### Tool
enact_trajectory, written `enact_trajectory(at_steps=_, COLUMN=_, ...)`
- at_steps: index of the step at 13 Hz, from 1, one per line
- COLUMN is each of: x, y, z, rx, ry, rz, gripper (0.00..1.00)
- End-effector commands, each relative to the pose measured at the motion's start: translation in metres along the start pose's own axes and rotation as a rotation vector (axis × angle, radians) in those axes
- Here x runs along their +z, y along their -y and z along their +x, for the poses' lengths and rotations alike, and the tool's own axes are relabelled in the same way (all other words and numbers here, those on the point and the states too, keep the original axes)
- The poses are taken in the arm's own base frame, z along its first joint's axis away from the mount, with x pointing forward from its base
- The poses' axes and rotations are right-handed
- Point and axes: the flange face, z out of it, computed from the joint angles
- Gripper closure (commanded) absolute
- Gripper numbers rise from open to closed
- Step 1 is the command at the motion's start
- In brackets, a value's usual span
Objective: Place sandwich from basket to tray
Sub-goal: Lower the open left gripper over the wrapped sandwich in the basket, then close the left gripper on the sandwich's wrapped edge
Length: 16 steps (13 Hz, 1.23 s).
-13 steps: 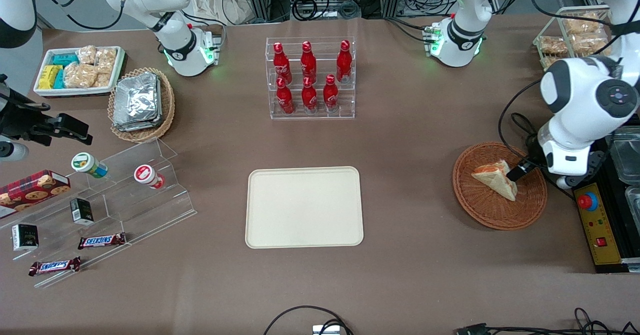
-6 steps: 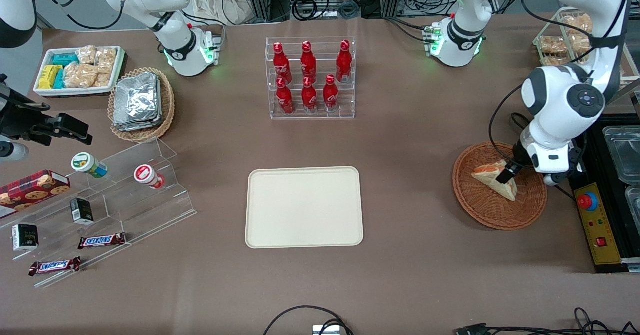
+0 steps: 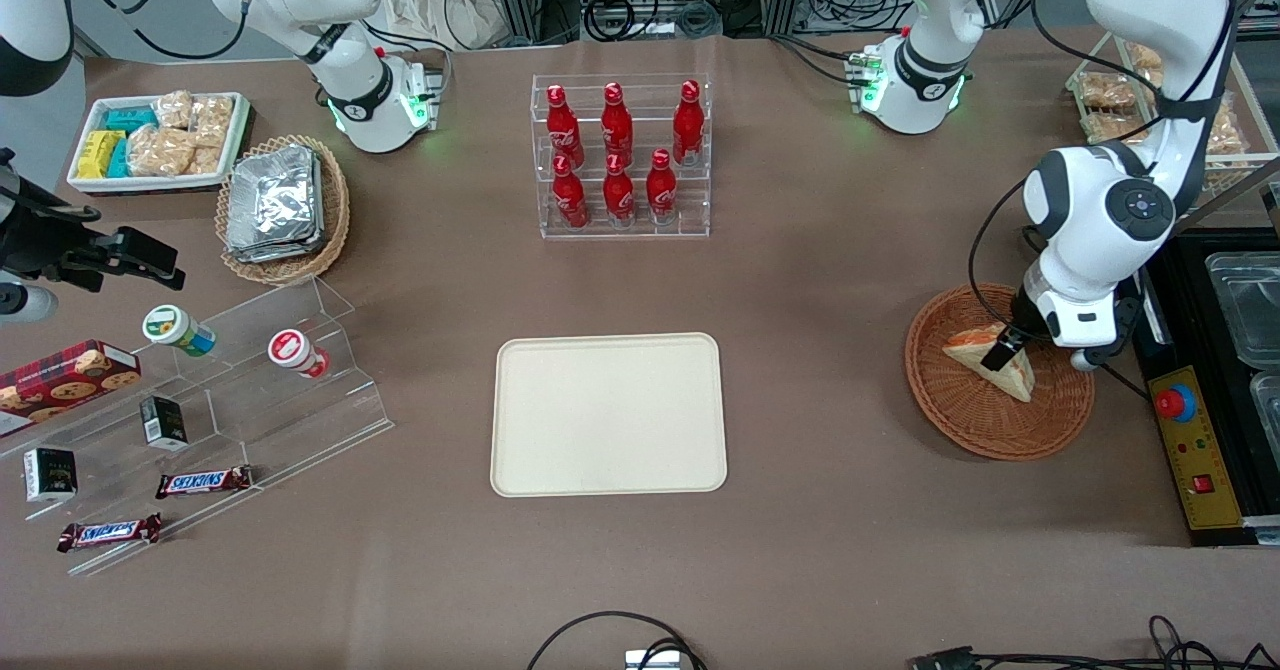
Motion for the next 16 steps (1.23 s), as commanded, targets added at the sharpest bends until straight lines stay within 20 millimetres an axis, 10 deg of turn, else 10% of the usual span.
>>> enact_trajectory(at_steps=1, x=0.015, y=0.005, z=-0.005, rx=-0.018, ry=-0.011, rz=-0.013, gripper=0.0)
enact_trajectory(at_steps=4, x=0.02, y=0.005, z=-0.006, rx=-0.022, ry=-0.009, rz=-0.013, gripper=0.03)
enact_trajectory(at_steps=7, x=0.019, y=0.005, z=-0.006, rx=-0.013, ry=-0.015, rz=-0.018, gripper=0.75)
enact_trajectory(at_steps=8, x=0.019, y=0.004, z=-0.006, rx=-0.006, ry=-0.015, rz=-0.018, gripper=0.82)
enact_trajectory(at_steps=16, x=-0.005, y=-0.001, z=-0.006, rx=0.216, ry=-0.002, rz=0.003, gripper=0.93)
